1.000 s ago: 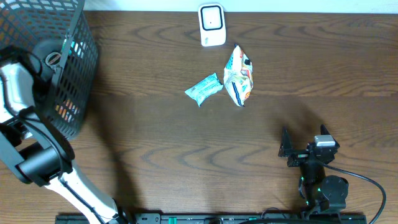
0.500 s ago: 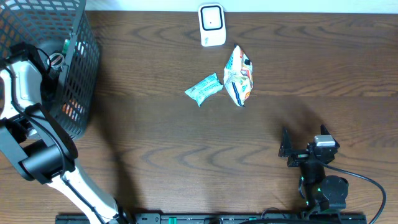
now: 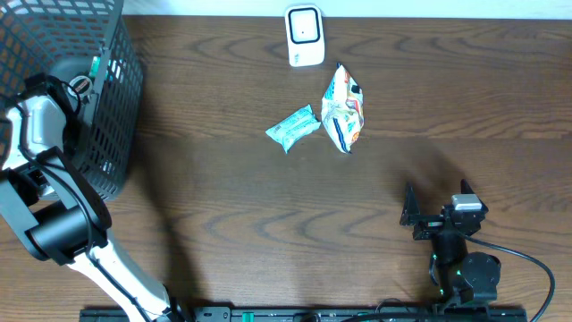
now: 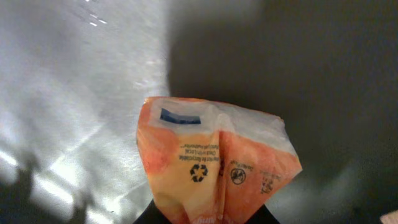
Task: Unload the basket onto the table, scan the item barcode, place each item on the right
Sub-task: 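Reach the left gripper into the basket and grasp the orange box, then carry the orange box to the scanner and release it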
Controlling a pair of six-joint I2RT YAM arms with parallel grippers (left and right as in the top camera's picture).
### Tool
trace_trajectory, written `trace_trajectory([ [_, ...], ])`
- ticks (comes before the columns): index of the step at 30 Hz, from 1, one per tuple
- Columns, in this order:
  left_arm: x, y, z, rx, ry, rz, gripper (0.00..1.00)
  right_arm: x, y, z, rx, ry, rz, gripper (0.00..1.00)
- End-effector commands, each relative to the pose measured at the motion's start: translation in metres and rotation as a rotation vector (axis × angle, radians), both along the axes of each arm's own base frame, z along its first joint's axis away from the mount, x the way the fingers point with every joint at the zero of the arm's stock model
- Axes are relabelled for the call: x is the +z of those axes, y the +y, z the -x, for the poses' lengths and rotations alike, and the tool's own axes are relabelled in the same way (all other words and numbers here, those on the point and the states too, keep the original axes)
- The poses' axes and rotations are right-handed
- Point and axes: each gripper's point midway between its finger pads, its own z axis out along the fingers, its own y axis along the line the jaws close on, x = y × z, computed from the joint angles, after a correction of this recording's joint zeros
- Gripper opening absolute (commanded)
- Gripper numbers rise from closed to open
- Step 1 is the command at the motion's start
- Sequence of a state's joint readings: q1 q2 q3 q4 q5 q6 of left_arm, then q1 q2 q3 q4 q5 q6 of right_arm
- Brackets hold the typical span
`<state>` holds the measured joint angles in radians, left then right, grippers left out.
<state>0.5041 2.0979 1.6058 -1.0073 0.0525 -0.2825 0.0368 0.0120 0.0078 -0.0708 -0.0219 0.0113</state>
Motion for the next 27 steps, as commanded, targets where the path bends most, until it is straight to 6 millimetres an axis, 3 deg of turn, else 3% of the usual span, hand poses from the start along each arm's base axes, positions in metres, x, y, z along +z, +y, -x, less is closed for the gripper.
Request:
trace_trajectory([
  [1,0.053,0.028,-0.013,0.124,-0.109,-0.076,0.08,-0.001,0.000,0.000,-0.002,0.001,-0.010,0.99],
  [4,0.115,0.048,-0.021,0.301,-0.264,-0.125,0.07,-0.001,0.000,0.000,-0.002,0.001,-0.010,0.99],
  [9,0.248,0.064,-0.024,0.503,-0.668,-0.138,0.07,-0.001,0.000,0.000,-0.002,0.001,-0.010,0.99],
  [12,0.327,0.052,-0.015,0.474,-0.922,-0.138,0.07,-0.001,0.000,0.000,-0.002,0.001,-0.010,0.99],
  [16,0.399,0.003,-0.007,0.394,-1.156,-0.015,0.07,-0.001,0.000,0.000,-0.002,0.001,-0.010,0.99],
  [19,0.433,-0.056,-0.019,0.215,-1.265,0.156,0.07,-0.001,0.000,0.000,-0.002,0.001,-0.010,0.99],
  [21,0.440,-0.097,-0.029,0.087,-1.280,0.229,0.07,-0.001,0.000,0.000,-0.002,0.001,-0.010,0.99],
  [26,0.415,-0.205,-0.053,-0.315,-1.200,0.309,0.07,-0.001,0.000,0.000,-0.002,0.001,-0.010,0.99],
  [27,0.392,-0.247,-0.058,-0.467,-1.131,0.321,0.08,-0.001,0.000,0.000,-0.002,0.001,-0.010,0.99],
])
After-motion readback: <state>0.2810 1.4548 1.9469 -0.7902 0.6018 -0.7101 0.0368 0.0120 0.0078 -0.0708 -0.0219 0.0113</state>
